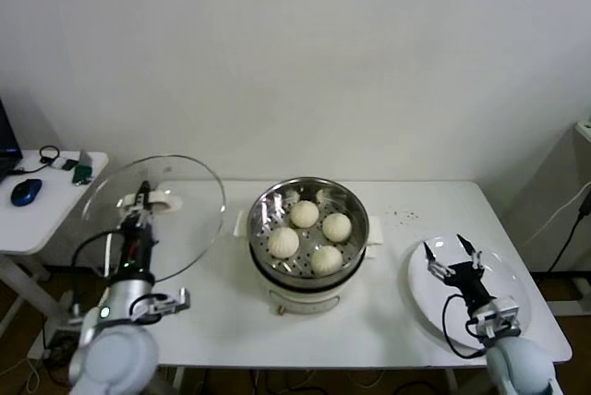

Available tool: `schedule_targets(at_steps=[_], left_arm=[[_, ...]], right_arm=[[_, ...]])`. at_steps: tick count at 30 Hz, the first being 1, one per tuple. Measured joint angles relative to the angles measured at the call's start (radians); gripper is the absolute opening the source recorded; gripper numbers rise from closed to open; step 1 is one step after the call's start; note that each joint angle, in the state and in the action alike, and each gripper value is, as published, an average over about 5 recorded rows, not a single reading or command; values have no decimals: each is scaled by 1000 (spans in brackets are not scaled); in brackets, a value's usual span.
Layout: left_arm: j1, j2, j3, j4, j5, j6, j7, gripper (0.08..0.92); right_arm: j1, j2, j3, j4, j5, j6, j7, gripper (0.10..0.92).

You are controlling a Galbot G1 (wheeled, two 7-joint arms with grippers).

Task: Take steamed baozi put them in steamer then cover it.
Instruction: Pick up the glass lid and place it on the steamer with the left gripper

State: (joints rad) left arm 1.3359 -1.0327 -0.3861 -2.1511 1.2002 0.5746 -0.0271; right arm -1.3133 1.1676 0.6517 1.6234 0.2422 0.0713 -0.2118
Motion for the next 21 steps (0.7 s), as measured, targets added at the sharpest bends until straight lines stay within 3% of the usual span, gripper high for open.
schedule_targets(at_steps=[9, 21], left_arm=[[-163, -54, 221, 6, 74, 113, 133, 147], [-305, -230, 452, 86, 207, 163, 266, 147]], right_arm=[[37, 30, -20, -35, -34, 9, 0, 823], [54, 63, -24, -64, -73, 27, 2, 823]])
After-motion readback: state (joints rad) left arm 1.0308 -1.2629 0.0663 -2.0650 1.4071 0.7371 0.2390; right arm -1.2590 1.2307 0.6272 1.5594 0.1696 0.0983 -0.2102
